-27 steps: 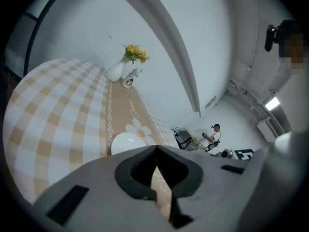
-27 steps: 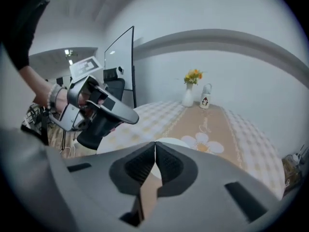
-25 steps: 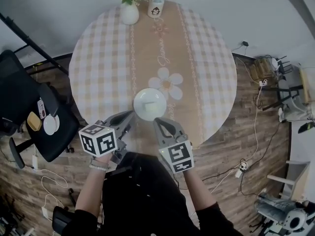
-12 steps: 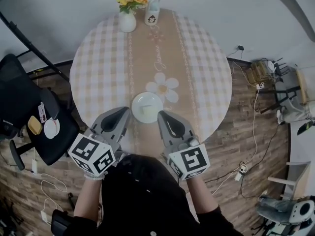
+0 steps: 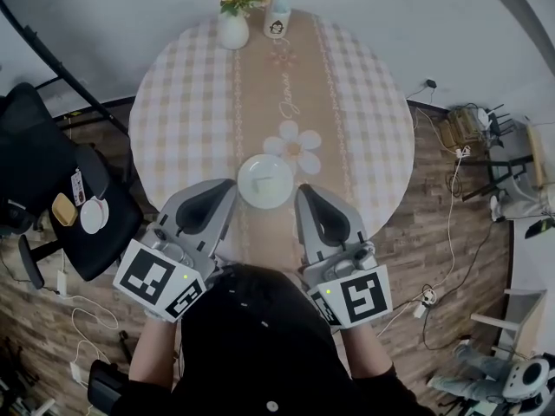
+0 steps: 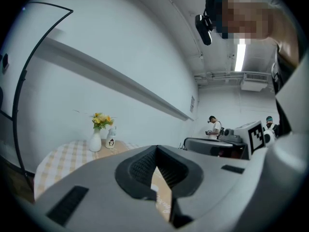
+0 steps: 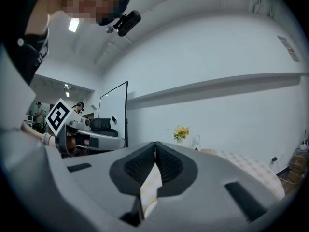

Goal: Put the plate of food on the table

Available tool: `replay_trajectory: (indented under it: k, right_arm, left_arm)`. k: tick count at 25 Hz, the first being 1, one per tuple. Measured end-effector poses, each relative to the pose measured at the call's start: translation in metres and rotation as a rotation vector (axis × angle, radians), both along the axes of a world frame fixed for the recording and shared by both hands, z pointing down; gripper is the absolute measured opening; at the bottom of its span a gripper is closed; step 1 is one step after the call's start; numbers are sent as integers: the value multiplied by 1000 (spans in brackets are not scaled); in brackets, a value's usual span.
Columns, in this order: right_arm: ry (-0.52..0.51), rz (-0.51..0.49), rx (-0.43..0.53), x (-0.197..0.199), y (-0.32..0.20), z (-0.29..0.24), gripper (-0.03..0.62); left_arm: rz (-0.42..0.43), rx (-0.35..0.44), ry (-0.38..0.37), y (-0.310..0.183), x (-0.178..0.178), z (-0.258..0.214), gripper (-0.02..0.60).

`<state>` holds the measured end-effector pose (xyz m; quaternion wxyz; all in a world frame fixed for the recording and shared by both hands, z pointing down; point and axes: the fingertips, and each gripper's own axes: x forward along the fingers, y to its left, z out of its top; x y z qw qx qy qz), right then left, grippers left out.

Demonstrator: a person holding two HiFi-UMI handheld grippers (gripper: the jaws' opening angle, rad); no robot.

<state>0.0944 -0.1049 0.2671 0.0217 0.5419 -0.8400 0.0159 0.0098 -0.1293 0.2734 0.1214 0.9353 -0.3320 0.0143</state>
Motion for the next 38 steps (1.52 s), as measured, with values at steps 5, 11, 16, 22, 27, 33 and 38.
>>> replay_trajectory:
  k: [5,11,16,22,27,33,38]
  right_arm:
    - [6,2,40,-2,1,-13,0]
    - [8,14,49,1,2,-18,0]
    - [15,27,37,4,2,-14,0]
    - [19,31,25,3,2,-10,0]
    - [19,31,21,3,4,-8,0]
    - [23,41,13,5,3,-5,0]
    - [27,47,-5,8,2,1,0]
  left_arm:
    - [15,16,-1,3,2,-5,2]
    - [31,37,-6,7,8,-9,2]
    - [48,45,-20,10,12,-8,2]
    - [68,47,-35,12,16,-6,2]
    - [66,46,-36,13,14,-5,2]
    - [66,43,-36,14,15,-4,2]
    - [67,34,-39,14,16,-2,2]
